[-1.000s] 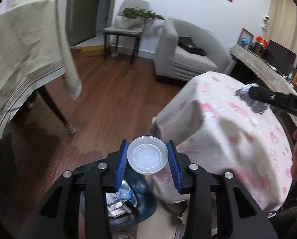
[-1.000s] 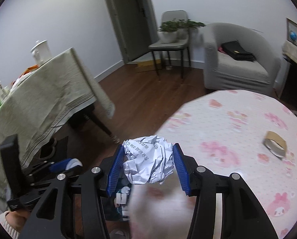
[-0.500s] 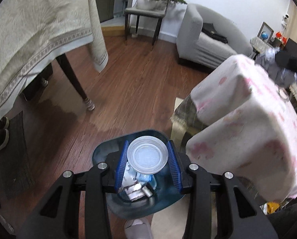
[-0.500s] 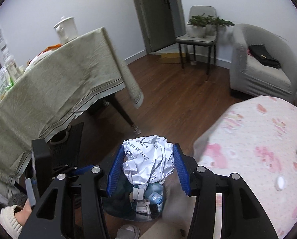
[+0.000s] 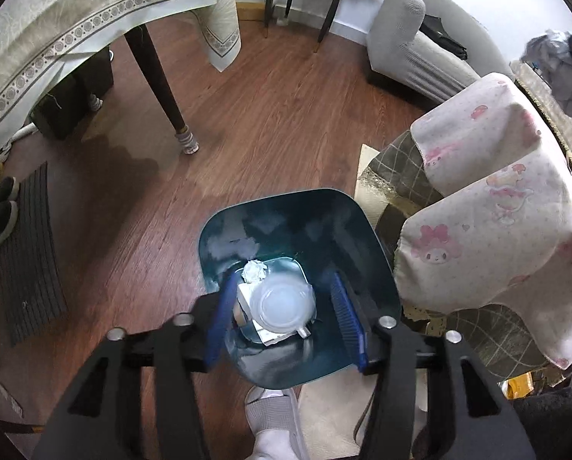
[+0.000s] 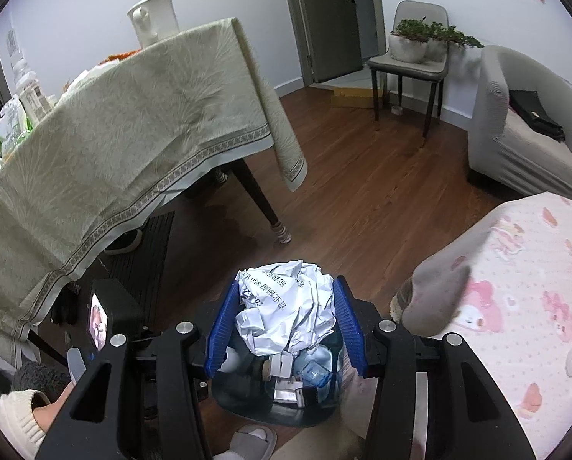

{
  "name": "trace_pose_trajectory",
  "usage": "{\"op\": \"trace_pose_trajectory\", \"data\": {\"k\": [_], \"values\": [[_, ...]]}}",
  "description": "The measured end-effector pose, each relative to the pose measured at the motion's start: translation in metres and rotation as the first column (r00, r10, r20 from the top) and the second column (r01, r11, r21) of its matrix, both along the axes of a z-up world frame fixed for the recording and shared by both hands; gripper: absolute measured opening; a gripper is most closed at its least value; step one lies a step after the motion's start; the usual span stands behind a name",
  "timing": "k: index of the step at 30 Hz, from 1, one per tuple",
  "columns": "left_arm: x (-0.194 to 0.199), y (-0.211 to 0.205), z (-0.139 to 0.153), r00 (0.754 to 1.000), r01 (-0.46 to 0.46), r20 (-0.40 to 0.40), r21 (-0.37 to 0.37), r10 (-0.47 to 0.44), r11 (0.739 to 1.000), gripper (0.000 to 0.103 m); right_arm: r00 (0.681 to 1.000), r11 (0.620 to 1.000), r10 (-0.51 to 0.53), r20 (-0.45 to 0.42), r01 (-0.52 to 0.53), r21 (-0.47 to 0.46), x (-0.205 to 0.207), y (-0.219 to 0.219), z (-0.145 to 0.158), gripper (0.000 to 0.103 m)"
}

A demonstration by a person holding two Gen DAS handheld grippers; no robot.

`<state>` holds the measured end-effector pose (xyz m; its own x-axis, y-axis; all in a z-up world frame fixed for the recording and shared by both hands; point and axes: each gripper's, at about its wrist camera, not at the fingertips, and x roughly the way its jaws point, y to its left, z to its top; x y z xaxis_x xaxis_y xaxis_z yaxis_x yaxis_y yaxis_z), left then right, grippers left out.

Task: Collect trash
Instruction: 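Carry both items over the bin and open the left tool to drop the lid, then open the right tool over the bin to drop the crumpled paper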

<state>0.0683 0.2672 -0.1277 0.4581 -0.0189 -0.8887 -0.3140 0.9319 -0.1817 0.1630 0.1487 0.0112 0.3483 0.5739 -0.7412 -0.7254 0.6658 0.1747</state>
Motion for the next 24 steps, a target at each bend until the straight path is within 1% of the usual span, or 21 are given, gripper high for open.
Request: {"op": "trace_pose_trajectory", "data": {"k": [4,9,11,14,17,21,24], "values": [[-0.007,0.004,0.005,1.000,0.000,0.021,0.003,0.000,1.000,0.059,1.000,1.000,0.014,-0.015,-0.014,-0.016,-0.002,0.011,-0.008,0.051],[-0.013,0.016,0.014,0.999,-0.028,0.042,-0.005,0.028,1.000,0.059,0.999,0.998,0.033,-0.028,-0.035,-0.052,-0.006,0.026,-0.021,0.051],[-0.016,0.019,0.020,0.997,-0.039,0.065,-0.004,0.039,0.999,0.061,0.999,0.997,0.038,-0.036,-0.040,-0.067,-0.006,0.030,-0.027,0.051],[-0.019,0.022,0.033,0.993,-0.053,0.106,0.018,0.051,0.998,0.062,0.998,0.995,0.042,-0.049,-0.047,-0.091,-0.007,0.036,-0.038,0.051],[-0.024,0.027,0.046,0.986,-0.070,0.152,0.014,0.067,0.997,0.061,0.997,0.992,0.044,-0.065,-0.052,-0.112,-0.006,0.038,-0.051,0.051],[-0.029,0.031,0.066,0.973,-0.089,0.217,0.021,0.083,0.996,0.058,0.993,0.984,0.046,-0.104,-0.062,-0.164,-0.004,0.041,-0.077,0.051],[-0.030,0.031,0.079,0.962,-0.089,0.259,0.016,0.081,0.996,0.052,0.992,0.975,0.050,-0.119,-0.074,-0.208,-0.005,0.043,-0.094,0.051]]}}
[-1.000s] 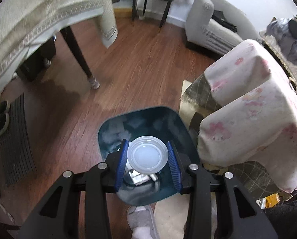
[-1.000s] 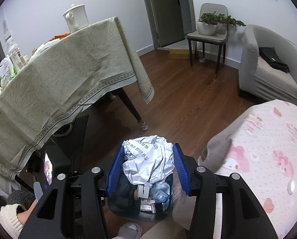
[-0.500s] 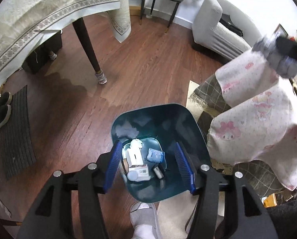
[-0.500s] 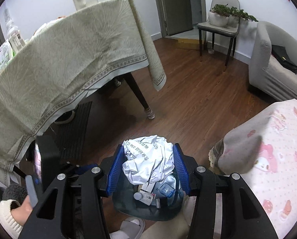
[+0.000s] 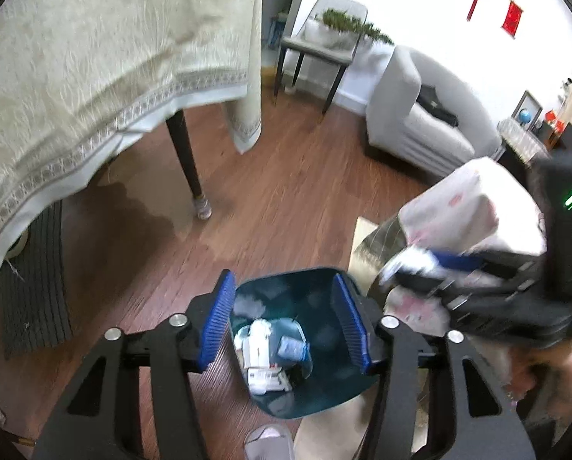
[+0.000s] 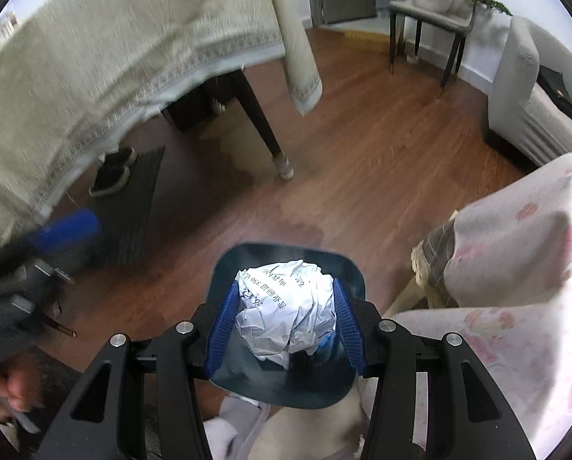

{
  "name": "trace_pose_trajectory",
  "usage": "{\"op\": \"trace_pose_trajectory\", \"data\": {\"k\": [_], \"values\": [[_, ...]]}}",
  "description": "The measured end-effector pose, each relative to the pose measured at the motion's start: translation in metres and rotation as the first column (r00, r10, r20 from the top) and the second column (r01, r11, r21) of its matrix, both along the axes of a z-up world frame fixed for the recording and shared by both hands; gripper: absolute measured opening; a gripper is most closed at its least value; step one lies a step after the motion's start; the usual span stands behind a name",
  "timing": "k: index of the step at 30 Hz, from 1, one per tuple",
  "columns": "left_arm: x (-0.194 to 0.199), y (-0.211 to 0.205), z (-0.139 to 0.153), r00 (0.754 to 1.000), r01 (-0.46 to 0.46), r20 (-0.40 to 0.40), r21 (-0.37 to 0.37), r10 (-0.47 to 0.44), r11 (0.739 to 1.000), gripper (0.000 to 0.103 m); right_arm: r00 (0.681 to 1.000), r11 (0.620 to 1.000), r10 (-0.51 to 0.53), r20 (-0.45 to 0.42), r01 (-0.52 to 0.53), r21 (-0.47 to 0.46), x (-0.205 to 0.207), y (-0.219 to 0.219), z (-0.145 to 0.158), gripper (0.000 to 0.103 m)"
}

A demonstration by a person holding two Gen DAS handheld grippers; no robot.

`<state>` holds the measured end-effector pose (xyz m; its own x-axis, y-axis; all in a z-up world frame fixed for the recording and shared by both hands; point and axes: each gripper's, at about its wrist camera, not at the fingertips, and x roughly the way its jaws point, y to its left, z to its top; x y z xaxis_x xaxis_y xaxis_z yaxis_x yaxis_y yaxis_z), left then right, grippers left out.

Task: Collect trash
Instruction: 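Open the right tool over the bin to drop the crumpled paper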

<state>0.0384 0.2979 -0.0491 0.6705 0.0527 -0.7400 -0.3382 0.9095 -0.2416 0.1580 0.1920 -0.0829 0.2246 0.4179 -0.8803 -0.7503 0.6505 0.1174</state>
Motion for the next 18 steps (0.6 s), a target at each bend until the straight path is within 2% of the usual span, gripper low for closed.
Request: {"op": "trace_pose_trajectory", "data": {"k": [2,7,10,18], "values": [[0.001,-0.003,0.008,1.000,0.009,0.021,0.005,-0.009,1.000,0.047,1.000,1.000,0.003,-0.009,-0.003,-0.021,0.000,0.001,-0.010,0.051],[0.001,-0.011,0.022,0.998,0.040,0.047,0.019,-0.041,0.999,0.043,1.000,0.999,-0.011,-0.024,0.010,-0.044,0.000,-0.002,-0.024,0.053],[0.001,-0.013,0.029,0.997,0.048,0.064,0.030,-0.050,0.998,0.043,1.000,0.998,-0.002,-0.012,0.002,-0.060,-0.002,-0.001,-0.026,0.067],[0.006,-0.022,0.046,0.993,0.056,0.106,0.025,-0.059,0.998,0.043,1.000,0.996,-0.008,-0.009,0.008,-0.088,-0.004,-0.014,-0.026,0.068]]}}
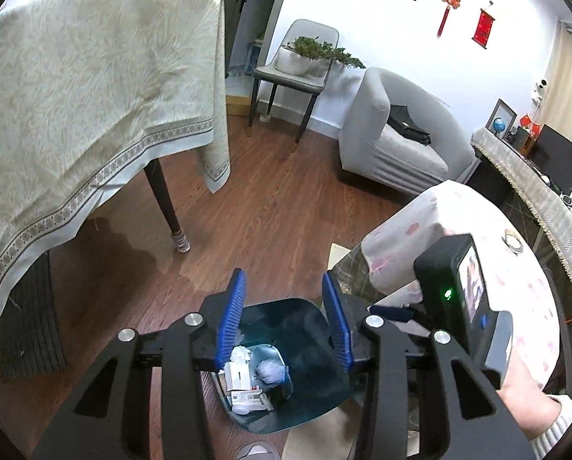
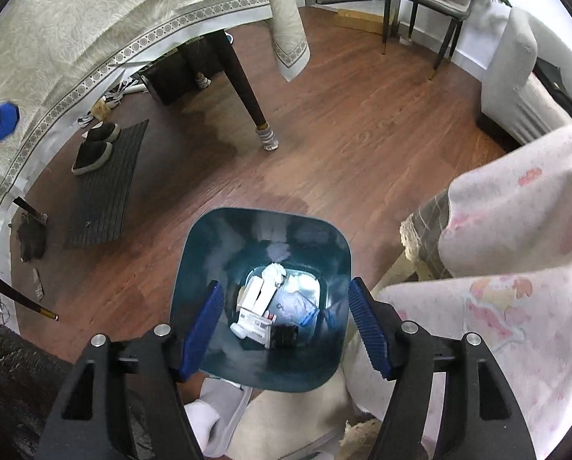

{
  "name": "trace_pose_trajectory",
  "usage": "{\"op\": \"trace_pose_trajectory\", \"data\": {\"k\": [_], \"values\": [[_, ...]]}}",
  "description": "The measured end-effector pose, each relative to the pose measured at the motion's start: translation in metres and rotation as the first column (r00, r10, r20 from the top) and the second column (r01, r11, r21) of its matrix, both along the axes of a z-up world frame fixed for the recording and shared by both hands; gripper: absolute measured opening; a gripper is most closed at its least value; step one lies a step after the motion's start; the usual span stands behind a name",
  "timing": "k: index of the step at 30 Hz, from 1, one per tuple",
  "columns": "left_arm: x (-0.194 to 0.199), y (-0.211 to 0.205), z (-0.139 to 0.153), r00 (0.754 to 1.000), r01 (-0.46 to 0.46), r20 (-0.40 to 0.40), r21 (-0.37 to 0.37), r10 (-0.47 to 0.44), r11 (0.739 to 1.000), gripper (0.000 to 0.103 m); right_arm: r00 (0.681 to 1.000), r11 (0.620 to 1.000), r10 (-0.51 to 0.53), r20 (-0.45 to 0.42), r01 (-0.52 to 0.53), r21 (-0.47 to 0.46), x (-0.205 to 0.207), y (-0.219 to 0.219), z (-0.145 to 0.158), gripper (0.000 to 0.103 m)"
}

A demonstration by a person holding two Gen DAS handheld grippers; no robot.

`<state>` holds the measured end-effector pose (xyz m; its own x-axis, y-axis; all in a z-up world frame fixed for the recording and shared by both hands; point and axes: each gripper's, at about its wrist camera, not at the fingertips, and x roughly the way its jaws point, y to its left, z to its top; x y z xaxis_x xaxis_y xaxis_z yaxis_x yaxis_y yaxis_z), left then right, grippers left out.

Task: Collect trash
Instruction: 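Open the right tool over the bin to drop the crumpled paper, then move both tools back to the table toward the white cap and tape roll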

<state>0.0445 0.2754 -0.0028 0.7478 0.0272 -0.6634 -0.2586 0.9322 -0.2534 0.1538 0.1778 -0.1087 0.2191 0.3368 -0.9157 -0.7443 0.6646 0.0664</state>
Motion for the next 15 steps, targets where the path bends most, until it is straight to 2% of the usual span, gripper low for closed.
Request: {"op": "trace_pose_trajectory", "data": {"k": [5,15], "values": [[0.006,-0.015,0.014,1.000,0.016,0.026,0.019,-0.016,1.000,0.043,1.000,1.000,0.005,-0.010,-0.004,0.028,0.001,-0.011,0.009,0.068],[0.027,-0.056,0.037,0.995,0.064,0.068,0.056,-0.068,0.996,0.043,0.999,0.987,-0.021,0.049,0.013,0.159,0.004,-0.049,0.065,0.068]]}}
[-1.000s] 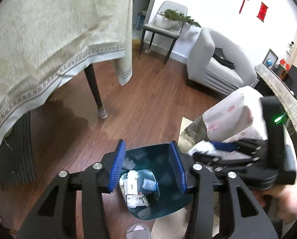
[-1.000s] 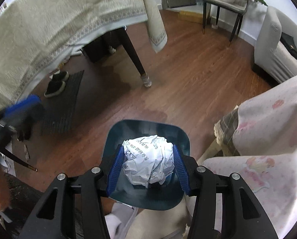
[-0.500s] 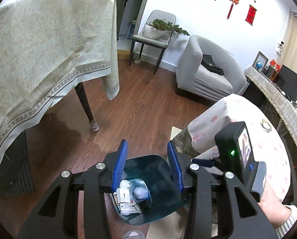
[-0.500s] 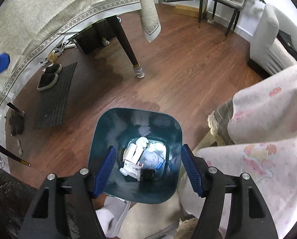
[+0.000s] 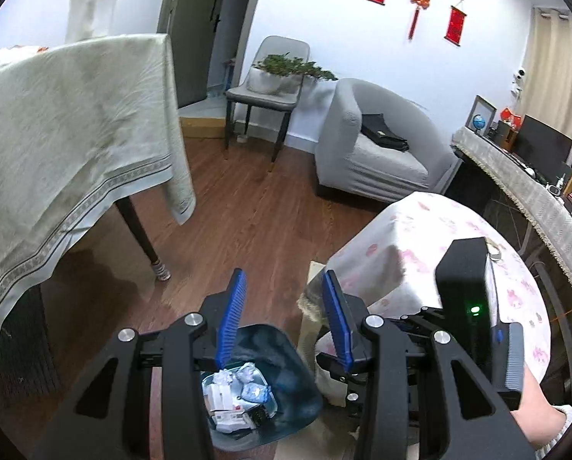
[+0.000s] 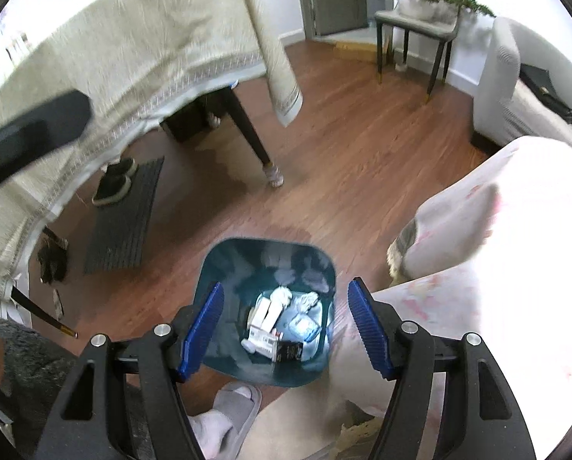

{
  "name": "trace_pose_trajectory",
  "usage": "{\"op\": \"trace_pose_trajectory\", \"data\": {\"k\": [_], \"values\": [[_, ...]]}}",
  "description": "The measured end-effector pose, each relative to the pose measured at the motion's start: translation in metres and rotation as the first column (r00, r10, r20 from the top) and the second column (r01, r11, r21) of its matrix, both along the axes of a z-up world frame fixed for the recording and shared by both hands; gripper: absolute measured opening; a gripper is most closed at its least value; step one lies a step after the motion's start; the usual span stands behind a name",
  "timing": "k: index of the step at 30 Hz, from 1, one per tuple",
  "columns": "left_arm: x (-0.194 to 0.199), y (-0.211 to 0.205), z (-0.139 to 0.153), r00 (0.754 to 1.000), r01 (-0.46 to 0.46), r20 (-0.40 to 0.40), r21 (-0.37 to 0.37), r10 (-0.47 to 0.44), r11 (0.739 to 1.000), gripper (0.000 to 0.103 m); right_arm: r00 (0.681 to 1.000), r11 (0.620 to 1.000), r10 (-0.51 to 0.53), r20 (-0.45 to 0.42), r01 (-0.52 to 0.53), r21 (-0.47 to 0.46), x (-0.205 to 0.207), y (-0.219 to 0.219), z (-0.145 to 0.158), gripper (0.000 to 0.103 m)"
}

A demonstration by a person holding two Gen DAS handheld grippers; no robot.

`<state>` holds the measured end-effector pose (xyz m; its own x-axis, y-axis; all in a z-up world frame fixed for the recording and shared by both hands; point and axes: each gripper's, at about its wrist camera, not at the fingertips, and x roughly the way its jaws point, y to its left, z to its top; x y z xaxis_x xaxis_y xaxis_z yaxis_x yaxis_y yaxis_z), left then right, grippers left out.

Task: Collect trash
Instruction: 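Move both tools back to the table toward the white cap and tape roll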

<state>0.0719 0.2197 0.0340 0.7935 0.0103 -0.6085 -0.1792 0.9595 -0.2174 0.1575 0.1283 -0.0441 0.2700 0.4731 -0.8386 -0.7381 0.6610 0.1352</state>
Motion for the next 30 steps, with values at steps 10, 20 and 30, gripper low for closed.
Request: {"op": "trace_pose_trajectory", "data": {"k": [10,20,30], "values": [[0.028,-0.053,0.008,0.998,0.065,0.011,0.043,-0.065,0.997,0.043,0.992,0.991,-0.108,0.072,0.102,0.082,0.017,-0.067,0.040,0.068],[0.060,-0.109,0.002,0.990,0.142,-0.014,0.058,-0.141,0.988,0.048,0.969,0.967,-0.231,0.088,0.218,0.133,0.042,-0.141,0.055,0.068],[0.087,-0.166,-0.006,0.975,0.221,-0.036,0.074,-0.219,0.972,0.056,0.938,0.939,-0.330,0.108,0.315,0.142,0.057,-0.211,0.055,0.068]]}}
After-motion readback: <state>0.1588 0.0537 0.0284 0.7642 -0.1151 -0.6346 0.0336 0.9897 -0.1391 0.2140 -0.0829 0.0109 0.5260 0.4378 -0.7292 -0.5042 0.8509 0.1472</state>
